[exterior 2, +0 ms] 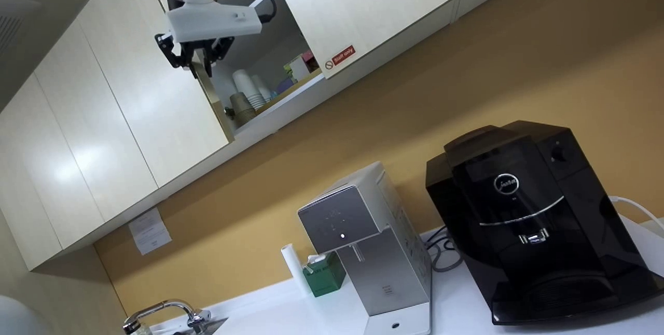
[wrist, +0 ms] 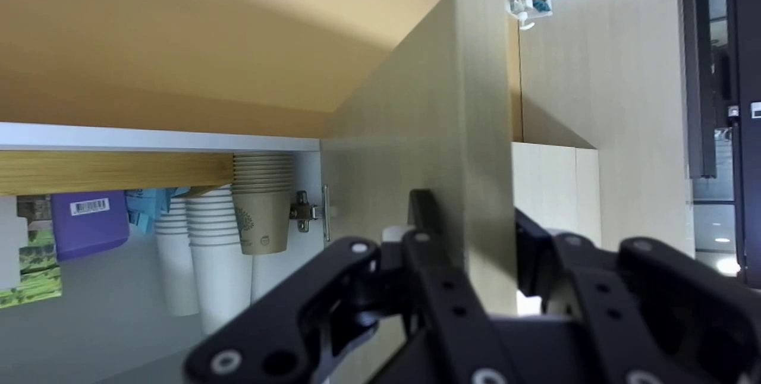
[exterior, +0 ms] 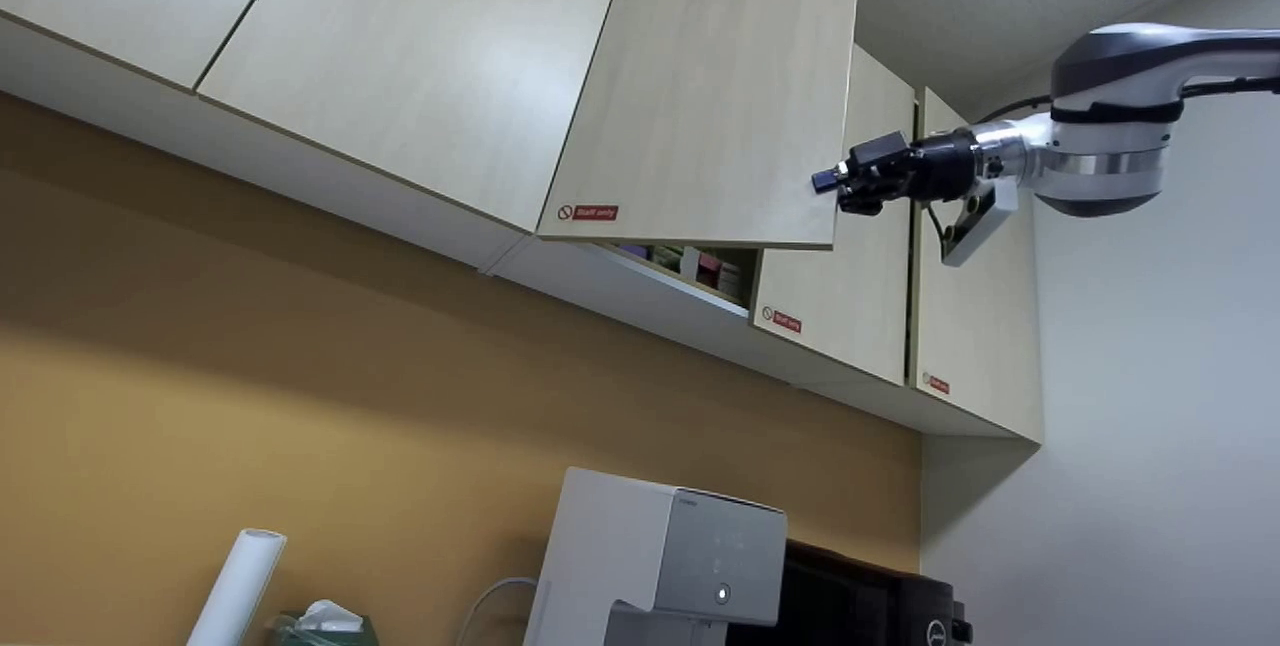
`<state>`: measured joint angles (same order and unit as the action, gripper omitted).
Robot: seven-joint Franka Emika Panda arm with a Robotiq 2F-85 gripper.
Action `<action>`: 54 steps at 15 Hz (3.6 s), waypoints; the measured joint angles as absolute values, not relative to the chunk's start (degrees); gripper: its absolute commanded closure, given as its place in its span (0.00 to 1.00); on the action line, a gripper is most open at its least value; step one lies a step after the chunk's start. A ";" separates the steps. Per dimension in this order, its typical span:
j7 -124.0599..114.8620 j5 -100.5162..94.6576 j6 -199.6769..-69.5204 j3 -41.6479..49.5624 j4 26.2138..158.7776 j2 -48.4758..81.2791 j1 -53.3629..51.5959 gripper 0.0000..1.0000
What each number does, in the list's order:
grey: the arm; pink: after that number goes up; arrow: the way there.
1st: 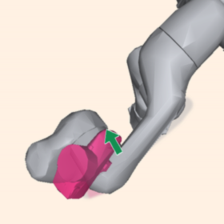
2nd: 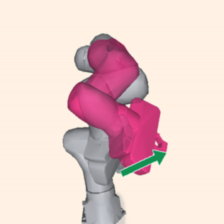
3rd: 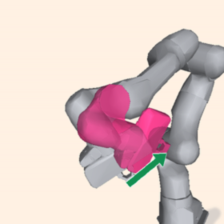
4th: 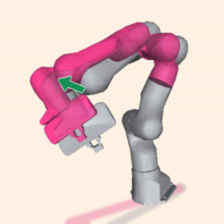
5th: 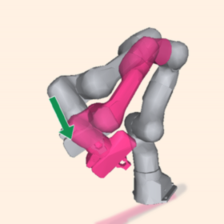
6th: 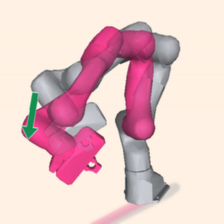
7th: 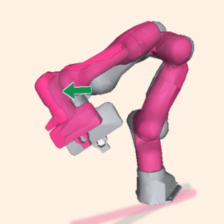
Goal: Close the open upper cabinet door.
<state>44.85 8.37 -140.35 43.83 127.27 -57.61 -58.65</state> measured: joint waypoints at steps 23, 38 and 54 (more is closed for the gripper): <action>57.92 12.69 -128.48 56.94 112.56 -55.55 -69.92 0.93; 60.06 13.11 -129.29 62.26 106.37 -53.47 -76.26 0.93; 62.27 10.74 -131.89 70.37 96.64 -52.74 -86.30 0.93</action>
<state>62.27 10.74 -131.89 70.37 96.64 -52.74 -86.30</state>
